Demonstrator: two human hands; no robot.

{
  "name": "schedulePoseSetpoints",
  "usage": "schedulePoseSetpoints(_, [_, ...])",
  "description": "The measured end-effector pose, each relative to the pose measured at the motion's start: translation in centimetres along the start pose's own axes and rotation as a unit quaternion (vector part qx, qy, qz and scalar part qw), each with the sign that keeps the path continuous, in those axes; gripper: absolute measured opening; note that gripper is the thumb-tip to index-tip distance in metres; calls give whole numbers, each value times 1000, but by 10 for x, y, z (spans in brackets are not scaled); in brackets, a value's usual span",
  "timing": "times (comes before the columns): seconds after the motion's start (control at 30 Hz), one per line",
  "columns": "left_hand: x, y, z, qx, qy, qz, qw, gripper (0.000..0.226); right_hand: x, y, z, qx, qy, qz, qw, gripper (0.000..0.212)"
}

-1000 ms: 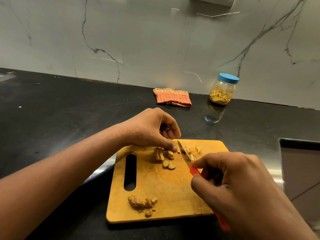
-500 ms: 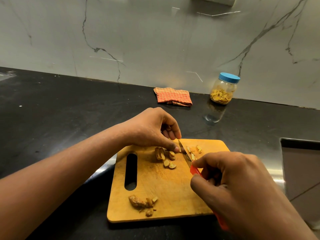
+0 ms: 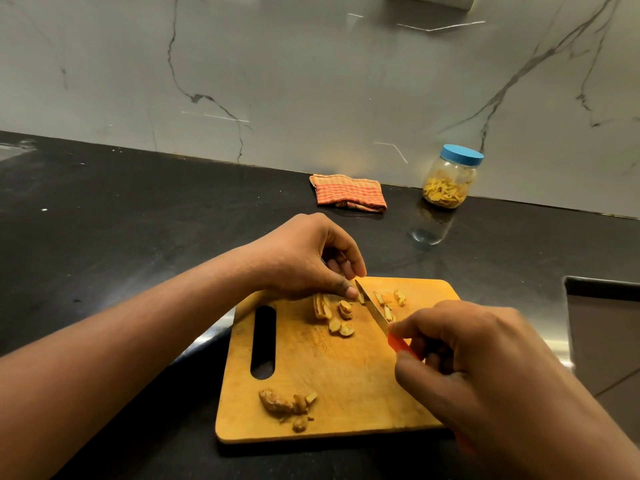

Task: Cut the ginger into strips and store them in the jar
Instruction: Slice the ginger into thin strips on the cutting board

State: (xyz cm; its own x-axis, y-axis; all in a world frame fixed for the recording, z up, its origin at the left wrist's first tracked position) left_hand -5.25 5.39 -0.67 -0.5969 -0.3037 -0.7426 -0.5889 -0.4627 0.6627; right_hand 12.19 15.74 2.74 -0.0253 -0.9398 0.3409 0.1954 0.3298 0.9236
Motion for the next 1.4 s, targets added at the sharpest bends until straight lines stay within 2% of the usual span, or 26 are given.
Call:
schedulePoseSetpoints(0.17, [-5,-3,-2,38,-12,37,999,29,-7,3,-1,17,11,7,1000,40])
schedulePoseSetpoints(0.27, [-11,-6,-3,62,-33,43,997,42,-10,5,0,15,22,6,1000,44])
schedulePoseSetpoints(0.4, [-12,-7,-3,67,-33,32,997,62,-11,3,-1,4,35,-1,999,37])
schedulePoseSetpoints(0.5, [-11,-8,-2,66,-33,27,997,68,-10,2,-1,4,35,5,999,30])
schedulePoseSetpoints(0.93, [-9,-9,2,80,-19,19,996,71,-11,-1,0,1,18,20,1000,26])
schedulePoseSetpoints(1.4, [-9,-11,2,103,-8,7,995,67,-5,-4,-3,12,24,-30,999,27])
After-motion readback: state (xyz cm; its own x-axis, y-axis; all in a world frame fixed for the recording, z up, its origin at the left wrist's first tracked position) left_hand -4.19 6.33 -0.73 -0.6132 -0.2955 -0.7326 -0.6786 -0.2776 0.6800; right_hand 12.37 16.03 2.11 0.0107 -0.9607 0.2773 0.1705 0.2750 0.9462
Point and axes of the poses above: each hand's wrist, its own z-axis towards the middle knuckle, its own y-axis out of the back of the hand, x = y × z, the point moved 4 cm from there along z, towards the middle knuckle, and after that the axes turned 6 degrees about -y, right-handed, at the moved point
